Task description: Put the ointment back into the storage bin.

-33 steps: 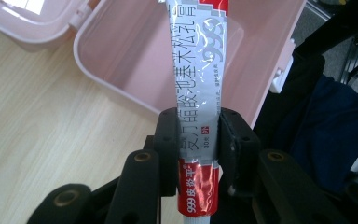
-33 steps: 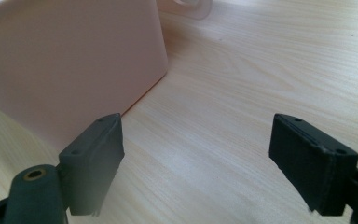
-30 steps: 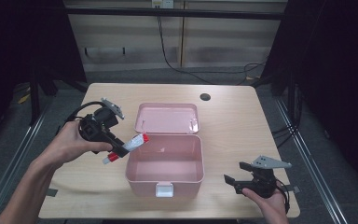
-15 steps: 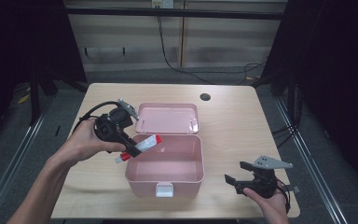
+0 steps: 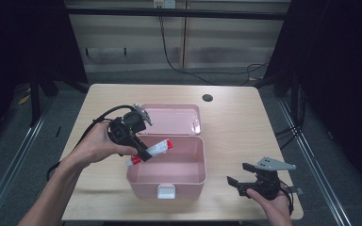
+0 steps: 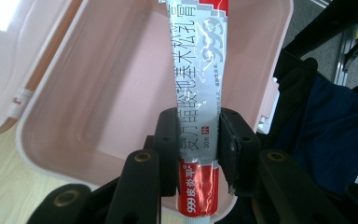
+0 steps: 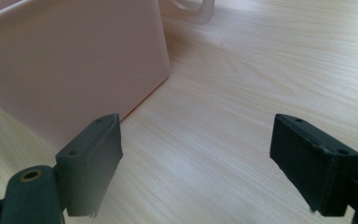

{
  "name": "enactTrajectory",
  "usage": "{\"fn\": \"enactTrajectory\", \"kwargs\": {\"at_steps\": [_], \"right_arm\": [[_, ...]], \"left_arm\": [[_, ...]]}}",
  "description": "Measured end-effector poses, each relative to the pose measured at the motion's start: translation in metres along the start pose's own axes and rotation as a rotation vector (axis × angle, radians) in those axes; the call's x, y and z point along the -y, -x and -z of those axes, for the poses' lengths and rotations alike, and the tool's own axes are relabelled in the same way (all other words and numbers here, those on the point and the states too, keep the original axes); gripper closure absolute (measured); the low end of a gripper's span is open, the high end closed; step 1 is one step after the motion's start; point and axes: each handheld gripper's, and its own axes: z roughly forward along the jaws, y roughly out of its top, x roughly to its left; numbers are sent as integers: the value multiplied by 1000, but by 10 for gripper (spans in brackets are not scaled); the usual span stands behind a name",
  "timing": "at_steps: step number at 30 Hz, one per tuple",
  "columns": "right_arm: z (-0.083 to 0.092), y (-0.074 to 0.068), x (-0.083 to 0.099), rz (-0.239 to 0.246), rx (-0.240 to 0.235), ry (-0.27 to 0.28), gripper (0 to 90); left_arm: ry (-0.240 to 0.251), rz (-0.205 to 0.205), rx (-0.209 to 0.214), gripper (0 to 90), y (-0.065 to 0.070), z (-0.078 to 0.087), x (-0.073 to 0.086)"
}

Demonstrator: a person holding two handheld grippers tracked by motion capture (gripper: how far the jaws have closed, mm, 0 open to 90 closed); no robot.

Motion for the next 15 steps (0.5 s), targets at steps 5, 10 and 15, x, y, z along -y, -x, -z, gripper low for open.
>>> {"fn": "enactTrajectory", "kwargs": {"at_steps": [5,10,15], "right_arm": [[0,0,0,-2,2,-1,164],[0,0,0,-5,0,-2,164],[0,0,0,0,-3,0,164]], "left_arm": [[-10,-17,9,703,3,-9,-6],[-10,-39,22,703,9,-18,-13],[-62,-38,29,703,9,-31,-17]]}}
